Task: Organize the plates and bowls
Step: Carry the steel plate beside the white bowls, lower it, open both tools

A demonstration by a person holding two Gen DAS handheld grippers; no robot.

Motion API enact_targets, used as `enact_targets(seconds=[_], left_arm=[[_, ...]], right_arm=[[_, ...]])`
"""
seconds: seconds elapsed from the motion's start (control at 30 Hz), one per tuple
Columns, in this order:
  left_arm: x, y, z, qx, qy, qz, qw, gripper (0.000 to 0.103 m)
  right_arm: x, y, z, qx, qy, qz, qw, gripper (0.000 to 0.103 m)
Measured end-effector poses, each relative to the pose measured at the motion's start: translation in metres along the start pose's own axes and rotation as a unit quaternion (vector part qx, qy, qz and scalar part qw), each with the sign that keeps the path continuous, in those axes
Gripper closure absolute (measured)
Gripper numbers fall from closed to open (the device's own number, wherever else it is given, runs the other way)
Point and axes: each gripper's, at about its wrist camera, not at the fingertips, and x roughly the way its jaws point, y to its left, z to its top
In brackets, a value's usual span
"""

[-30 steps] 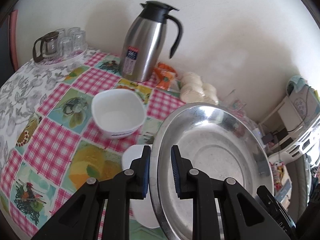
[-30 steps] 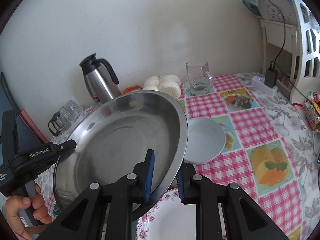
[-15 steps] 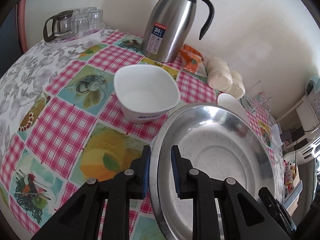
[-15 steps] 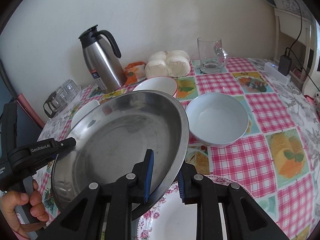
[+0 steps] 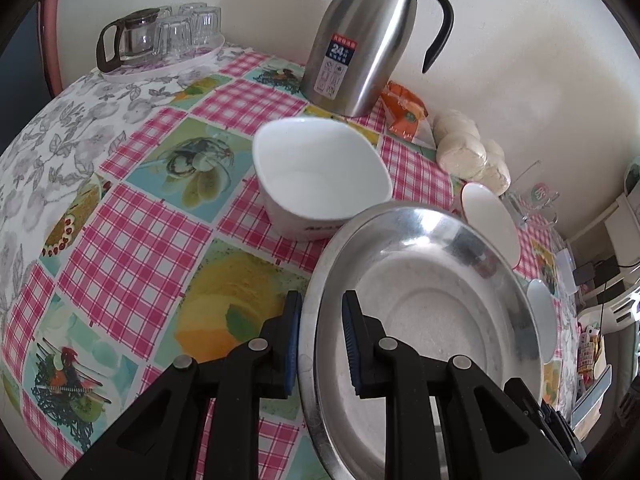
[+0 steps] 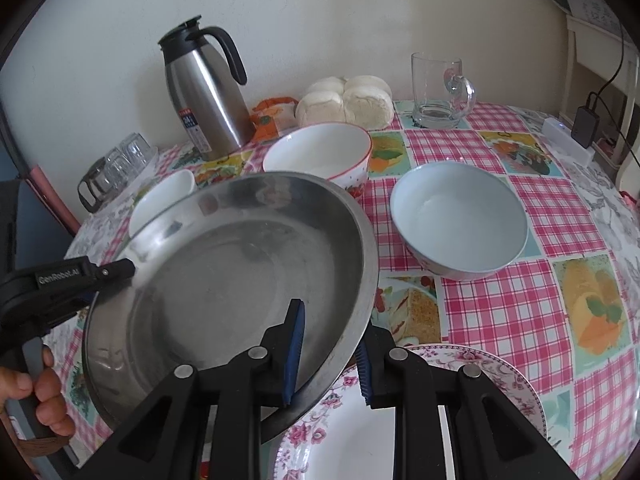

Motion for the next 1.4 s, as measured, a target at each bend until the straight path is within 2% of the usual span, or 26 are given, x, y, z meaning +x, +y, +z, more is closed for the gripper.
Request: enact_targets(seconds=[0.37, 0.67, 1.03, 1.4], left_arm=[[0.021, -0.002, -0.01, 0.003, 0.057, 0.028, 0.998, 0.082], [0.02, -0.006, -0.013, 0.014, 0.059, 0.037, 0.9975, 0.082], [0.024, -0.004, -0.01, 0.011, 0.055, 0.028, 0.998, 0.082], [0.022, -0.003, -0.007, 0.002, 0.072, 0.026, 0.9971, 0.08]], right_arm=[[0.016, -0.005, -0.007, -0.006, 0.037, -0.024, 0.999, 0.078], [0.021, -0.007, -0.01, -0.005, 0.043, -0.03, 0.999, 0.078], [0.022, -0.007, -0.011, -0.001, 0.041, -0.03, 0.999, 0.078], [0.019, -0.009, -0.008, 0.009, 0.044, -0.037, 0.998, 0.076]])
